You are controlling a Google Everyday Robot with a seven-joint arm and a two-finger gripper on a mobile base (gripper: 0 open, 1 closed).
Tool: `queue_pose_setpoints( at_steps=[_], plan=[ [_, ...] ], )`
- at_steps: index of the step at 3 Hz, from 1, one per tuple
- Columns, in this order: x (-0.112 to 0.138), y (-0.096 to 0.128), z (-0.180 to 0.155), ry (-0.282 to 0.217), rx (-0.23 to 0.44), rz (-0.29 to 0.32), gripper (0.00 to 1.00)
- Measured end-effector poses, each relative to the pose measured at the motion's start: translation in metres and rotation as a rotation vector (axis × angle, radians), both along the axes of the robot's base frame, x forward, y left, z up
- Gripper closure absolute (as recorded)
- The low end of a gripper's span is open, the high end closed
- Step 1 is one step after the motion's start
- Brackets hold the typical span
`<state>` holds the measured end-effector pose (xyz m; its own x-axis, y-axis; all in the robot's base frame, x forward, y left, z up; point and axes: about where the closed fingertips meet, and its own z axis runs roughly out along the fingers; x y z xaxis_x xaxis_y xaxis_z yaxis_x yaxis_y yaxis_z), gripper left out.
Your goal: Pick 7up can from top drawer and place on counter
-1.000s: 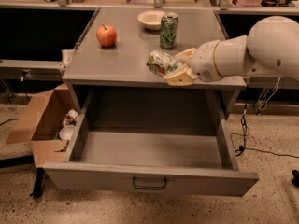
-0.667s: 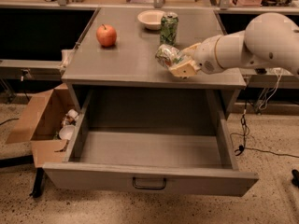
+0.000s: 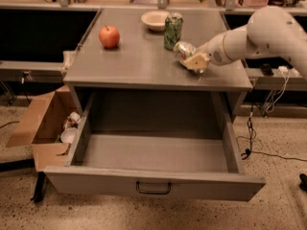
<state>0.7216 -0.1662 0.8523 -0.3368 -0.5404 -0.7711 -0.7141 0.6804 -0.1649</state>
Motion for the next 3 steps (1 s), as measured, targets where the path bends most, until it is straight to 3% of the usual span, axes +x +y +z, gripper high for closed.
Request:
queue_pose_setpoints(
  at_steps=[3],
  plan=[
    [0.0,0.0,0.0008,0.0,0.0,0.0,0.34]
  ],
)
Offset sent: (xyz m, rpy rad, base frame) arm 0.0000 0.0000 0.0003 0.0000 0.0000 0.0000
